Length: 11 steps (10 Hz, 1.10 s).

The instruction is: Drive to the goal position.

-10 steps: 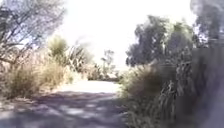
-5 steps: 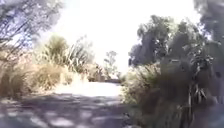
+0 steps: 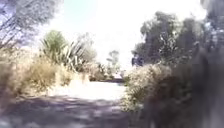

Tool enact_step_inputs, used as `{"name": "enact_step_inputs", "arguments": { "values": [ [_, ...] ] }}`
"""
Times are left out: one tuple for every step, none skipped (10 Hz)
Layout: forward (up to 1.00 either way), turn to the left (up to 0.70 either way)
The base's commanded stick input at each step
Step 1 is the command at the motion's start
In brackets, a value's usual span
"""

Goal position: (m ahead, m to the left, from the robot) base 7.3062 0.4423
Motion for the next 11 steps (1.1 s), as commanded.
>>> {"name": "enact_step_inputs", "arguments": {
  "values": [
    [1.00,0.31],
    [1.00,0.17],
    [1.00,0.03],
    [1.00,0.00],
    [1.00,0.00],
    [1.00,0.00],
    [1.00,0.00],
    [1.00,0.00],
    [1.00,0.00],
    [1.00,0.00],
    [1.00,0.00]
  ]
}}
